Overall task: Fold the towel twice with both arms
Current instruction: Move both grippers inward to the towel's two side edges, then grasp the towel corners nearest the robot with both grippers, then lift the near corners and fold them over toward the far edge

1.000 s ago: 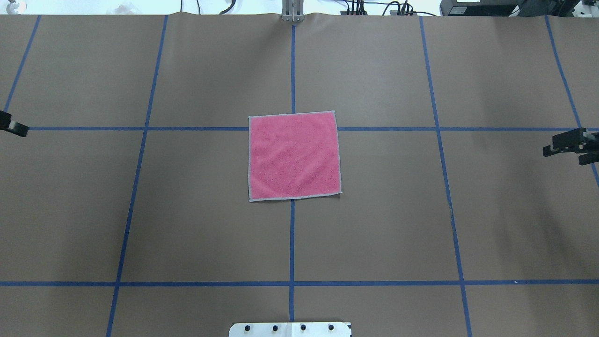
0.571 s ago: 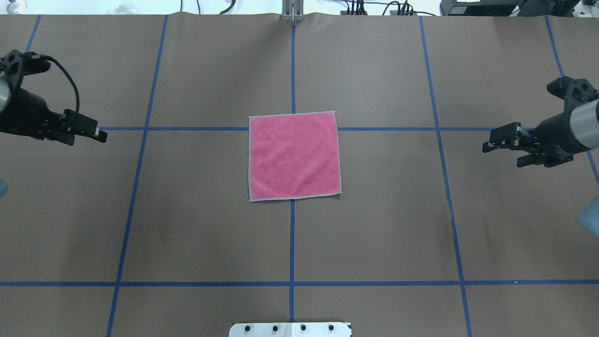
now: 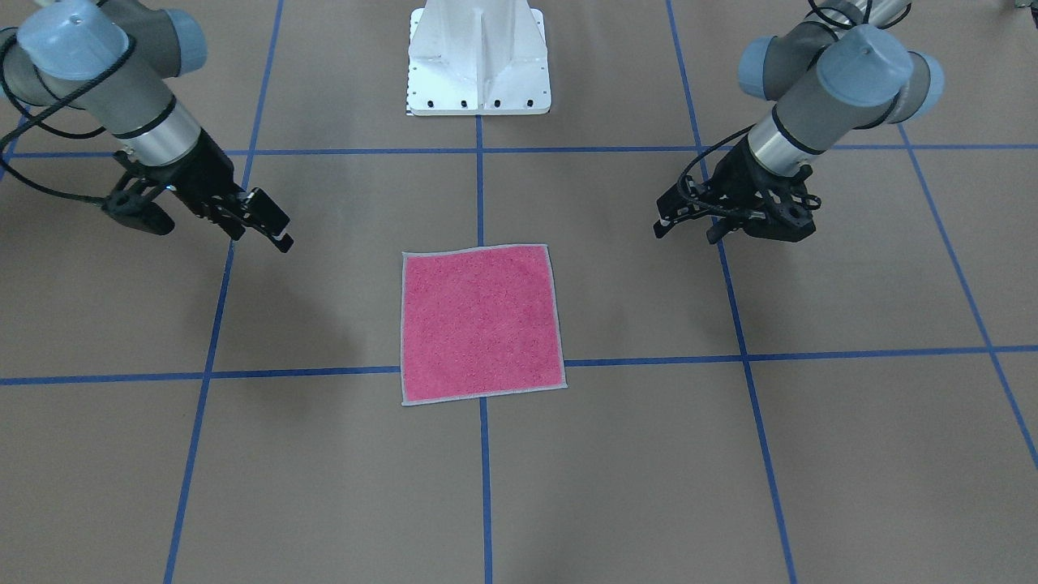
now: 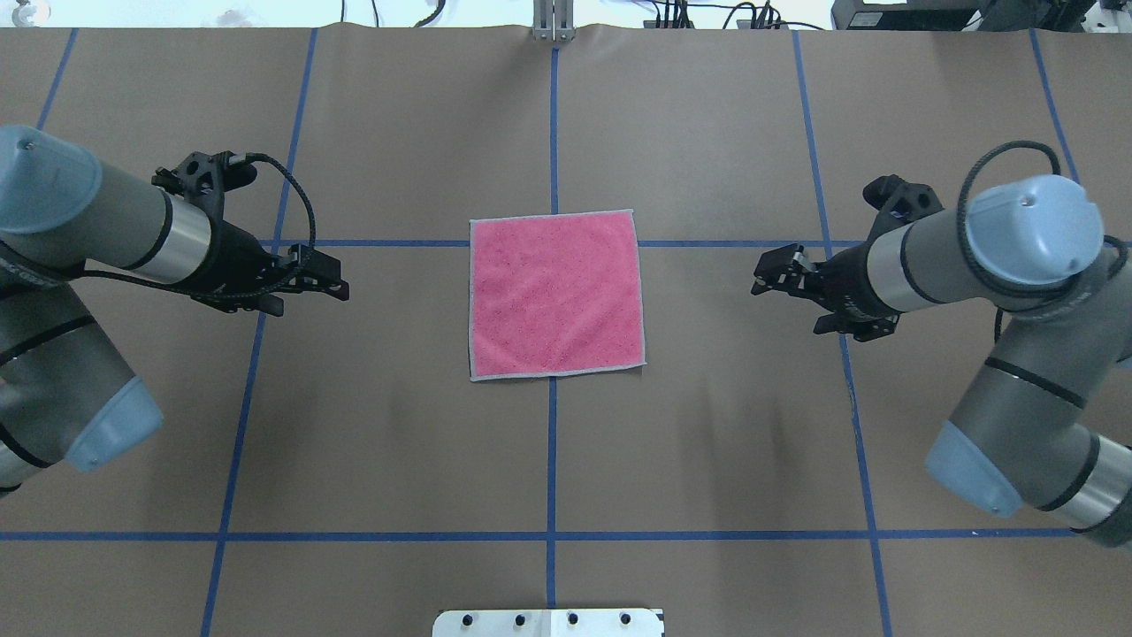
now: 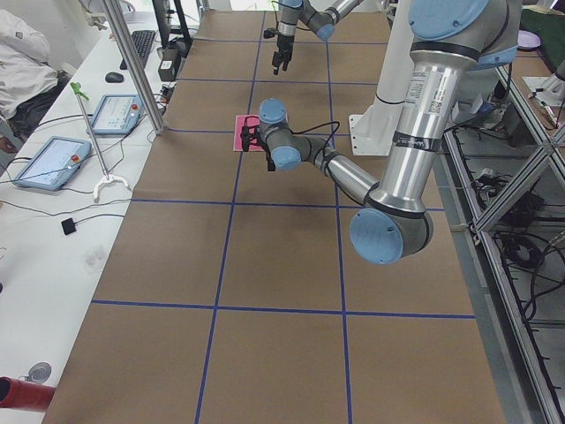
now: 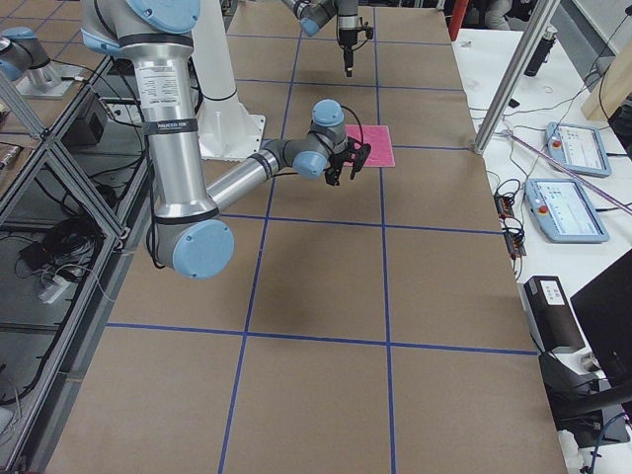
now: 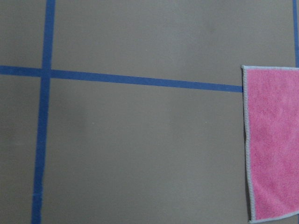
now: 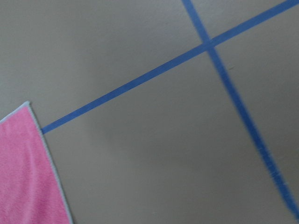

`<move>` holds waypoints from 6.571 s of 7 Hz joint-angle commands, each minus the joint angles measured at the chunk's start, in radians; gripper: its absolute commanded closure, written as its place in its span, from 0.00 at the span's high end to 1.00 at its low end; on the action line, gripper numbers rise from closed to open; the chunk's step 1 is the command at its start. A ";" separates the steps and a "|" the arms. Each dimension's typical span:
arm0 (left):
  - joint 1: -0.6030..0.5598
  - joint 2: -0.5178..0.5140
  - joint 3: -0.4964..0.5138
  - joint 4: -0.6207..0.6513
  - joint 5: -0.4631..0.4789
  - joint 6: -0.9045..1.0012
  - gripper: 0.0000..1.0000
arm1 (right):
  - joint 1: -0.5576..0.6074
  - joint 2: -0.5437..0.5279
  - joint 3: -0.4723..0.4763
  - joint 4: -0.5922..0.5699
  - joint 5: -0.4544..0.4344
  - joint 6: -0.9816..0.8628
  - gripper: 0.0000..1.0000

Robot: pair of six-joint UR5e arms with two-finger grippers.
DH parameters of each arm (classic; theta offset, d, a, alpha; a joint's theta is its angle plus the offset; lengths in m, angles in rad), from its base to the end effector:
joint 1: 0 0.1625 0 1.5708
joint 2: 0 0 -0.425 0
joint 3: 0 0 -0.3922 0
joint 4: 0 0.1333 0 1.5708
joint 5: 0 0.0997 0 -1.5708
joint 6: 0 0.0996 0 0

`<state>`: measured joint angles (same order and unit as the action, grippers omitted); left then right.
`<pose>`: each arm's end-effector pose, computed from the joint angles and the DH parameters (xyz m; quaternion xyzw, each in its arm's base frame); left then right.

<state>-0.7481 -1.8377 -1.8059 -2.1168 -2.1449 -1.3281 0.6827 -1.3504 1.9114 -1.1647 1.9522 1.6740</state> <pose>0.3699 -0.4513 0.3391 0.0125 0.5387 -0.0705 0.8394 -0.3720 -0.4265 0.3390 -0.0304 -0.4854 0.2515 0.8368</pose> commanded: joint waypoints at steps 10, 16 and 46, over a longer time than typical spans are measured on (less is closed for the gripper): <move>0.168 -0.189 0.094 -0.005 0.211 -0.419 1.00 | -0.262 0.246 -0.247 0.005 -0.297 0.477 0.70; 0.170 -0.186 0.094 -0.003 0.212 -0.418 1.00 | -0.258 0.244 -0.233 0.005 -0.299 0.521 0.01; 0.391 -0.359 0.229 -0.020 0.460 -0.658 0.98 | -0.115 0.281 -0.140 0.002 -0.291 0.733 0.00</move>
<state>-0.3575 -2.1902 -1.5828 -2.1393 -1.7056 -1.9806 0.5663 -1.0693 1.7563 -1.1615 1.6584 2.4051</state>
